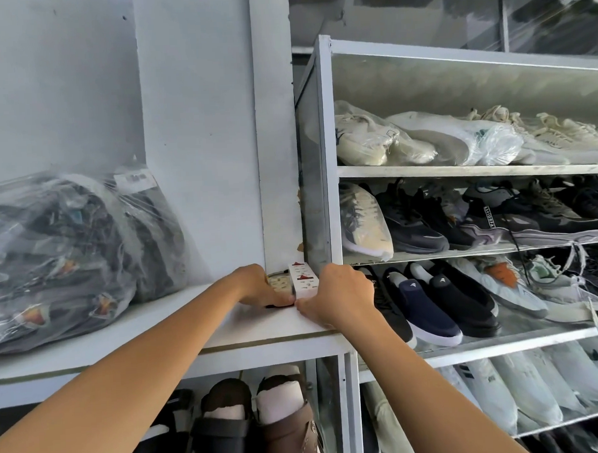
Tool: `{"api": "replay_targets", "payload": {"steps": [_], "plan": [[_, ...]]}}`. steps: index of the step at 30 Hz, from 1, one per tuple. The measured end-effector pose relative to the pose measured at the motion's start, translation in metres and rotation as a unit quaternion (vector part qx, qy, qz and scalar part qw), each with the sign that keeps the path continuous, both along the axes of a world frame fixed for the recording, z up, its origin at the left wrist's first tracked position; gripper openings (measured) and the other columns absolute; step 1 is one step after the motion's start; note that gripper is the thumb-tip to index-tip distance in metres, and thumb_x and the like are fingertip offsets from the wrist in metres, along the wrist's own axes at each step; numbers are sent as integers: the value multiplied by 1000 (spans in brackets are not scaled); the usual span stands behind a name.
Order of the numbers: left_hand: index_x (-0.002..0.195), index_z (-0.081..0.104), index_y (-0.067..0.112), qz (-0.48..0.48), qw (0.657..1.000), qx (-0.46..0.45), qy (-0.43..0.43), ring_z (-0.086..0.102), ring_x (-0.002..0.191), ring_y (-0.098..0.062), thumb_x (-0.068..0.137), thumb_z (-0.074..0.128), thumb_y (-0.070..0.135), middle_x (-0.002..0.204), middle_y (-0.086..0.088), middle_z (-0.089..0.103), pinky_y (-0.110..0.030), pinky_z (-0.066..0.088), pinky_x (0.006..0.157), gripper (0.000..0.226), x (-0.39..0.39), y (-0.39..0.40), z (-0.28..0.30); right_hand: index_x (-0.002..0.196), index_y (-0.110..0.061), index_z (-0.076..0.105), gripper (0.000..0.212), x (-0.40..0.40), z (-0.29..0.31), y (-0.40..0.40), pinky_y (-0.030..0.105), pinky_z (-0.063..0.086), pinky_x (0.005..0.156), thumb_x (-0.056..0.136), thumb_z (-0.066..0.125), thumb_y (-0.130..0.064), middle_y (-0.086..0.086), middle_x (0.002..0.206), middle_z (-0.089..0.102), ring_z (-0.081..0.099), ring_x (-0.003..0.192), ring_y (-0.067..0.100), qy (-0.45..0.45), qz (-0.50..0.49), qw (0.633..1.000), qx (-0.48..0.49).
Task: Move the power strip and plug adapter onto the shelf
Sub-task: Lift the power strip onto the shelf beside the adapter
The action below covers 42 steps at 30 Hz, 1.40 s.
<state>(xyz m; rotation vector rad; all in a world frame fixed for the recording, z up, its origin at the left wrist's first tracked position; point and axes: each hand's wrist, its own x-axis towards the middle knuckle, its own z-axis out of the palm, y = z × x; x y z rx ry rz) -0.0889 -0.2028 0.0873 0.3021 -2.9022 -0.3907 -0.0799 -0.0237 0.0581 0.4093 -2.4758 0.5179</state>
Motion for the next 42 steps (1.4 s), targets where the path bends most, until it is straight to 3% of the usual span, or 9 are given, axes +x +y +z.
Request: {"api": "replay_targets", "payload": {"steps": [5, 10, 16, 20, 25, 32, 42], "plan": [[108, 70, 12, -1, 1000, 3, -5, 63, 90, -20, 62, 76, 69, 92, -1, 68, -26, 46, 68, 73, -25, -4, 1, 85, -19, 45, 52, -8, 2, -3, 34, 40, 61, 71, 74, -60, 1, 81, 50, 62, 88, 29, -9, -13, 1000, 1], [109, 68, 10, 14, 1000, -21, -3, 58, 88, -20, 65, 74, 72, 95, -2, 64, -26, 41, 64, 76, -43, -6, 3, 83, -20, 44, 46, -14, 0, -3, 34, 39, 59, 73, 72, -55, 0, 79, 49, 49, 72, 26, -3, -14, 1000, -2], [108, 67, 9, 20, 999, -35, -9, 58, 89, -20, 70, 72, 70, 98, -4, 65, -26, 40, 65, 72, -62, -10, 4, 80, -19, 44, 43, -15, -2, -2, 33, 38, 57, 73, 71, -53, 0, 76, 49, 49, 70, 27, -2, -10, 1000, -4], [103, 63, 11, 27, 999, -43, -14, 56, 87, -19, 73, 69, 70, 96, -4, 63, -24, 38, 62, 67, -70, -9, 5, 67, -20, 35, 45, -13, -2, -1, 31, 35, 50, 72, 69, -49, -2, 68, 44, 51, 67, 26, -2, -5, 1000, 5], [110, 64, 8, 29, 999, -39, -21, 54, 84, -19, 73, 68, 72, 94, -4, 62, -25, 37, 60, 74, -83, -12, 6, 69, -20, 37, 43, -17, -3, 1, 29, 26, 43, 72, 68, -49, -3, 66, 43, 47, 63, 23, 2, -8, 1000, -6], [86, 57, 10, 36, 998, 15, -41, 49, 61, -19, 71, 69, 73, 73, -5, 55, -27, 40, 60, 66, -96, -18, 5, 81, -17, 45, 38, -18, -4, 0, 29, 28, 46, 75, 71, -44, -2, 67, 40, 49, 69, 27, -7, 4, 1000, -14], [104, 62, 7, 24, 999, 13, -46, 52, 75, -23, 82, 66, 64, 85, -9, 57, -29, 41, 63, 61, -86, -16, 9, 77, -18, 45, 35, -13, 0, -3, 30, 33, 50, 76, 68, -45, -1, 70, 44, 50, 72, 27, -10, -9, 1000, 15]]}}
